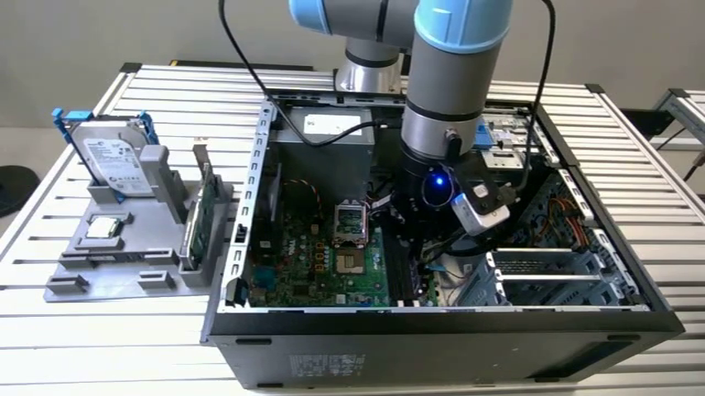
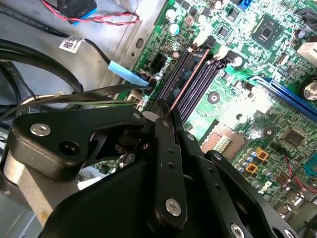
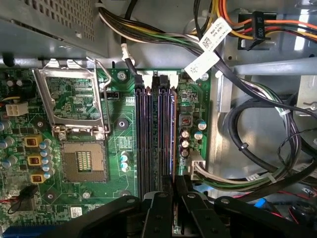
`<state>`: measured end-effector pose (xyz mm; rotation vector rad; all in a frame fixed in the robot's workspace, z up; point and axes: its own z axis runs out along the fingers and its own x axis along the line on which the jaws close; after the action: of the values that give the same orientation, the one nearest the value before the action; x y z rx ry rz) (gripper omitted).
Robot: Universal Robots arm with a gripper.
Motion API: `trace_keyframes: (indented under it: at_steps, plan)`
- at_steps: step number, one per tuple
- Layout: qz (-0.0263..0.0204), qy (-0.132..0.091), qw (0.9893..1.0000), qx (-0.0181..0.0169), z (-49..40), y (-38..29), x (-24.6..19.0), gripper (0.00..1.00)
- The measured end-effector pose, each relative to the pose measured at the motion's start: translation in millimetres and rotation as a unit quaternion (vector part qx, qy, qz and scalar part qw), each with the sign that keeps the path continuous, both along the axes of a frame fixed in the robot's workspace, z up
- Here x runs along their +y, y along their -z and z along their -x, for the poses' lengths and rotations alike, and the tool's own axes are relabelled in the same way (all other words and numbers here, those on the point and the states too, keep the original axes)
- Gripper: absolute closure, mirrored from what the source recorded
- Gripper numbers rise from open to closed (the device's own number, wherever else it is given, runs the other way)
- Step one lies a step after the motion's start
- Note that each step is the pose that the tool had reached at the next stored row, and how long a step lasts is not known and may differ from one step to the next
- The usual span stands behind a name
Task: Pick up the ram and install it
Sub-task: 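Insert the ram into the slot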
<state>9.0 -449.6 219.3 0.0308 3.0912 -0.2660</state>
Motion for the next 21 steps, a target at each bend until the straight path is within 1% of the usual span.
trace_keyframes:
  at_steps: [7, 14, 18, 21]
  plan:
    - [0.0005, 0.0, 1.0, 0.0, -1.0, 0.0, 0.0, 1.0]
    - [0.0006, 0.0, 1.0, 0.0, 0.4, -0.3, -0.2, 1.0]
    - [0.0015, 0.0, 1.0, 0.0, 0.6, -0.2, -0.3, 1.0]
    - [0.0024, 0.0, 1.0, 0.0, 0.6, 1.1, -0.3, 1.0]
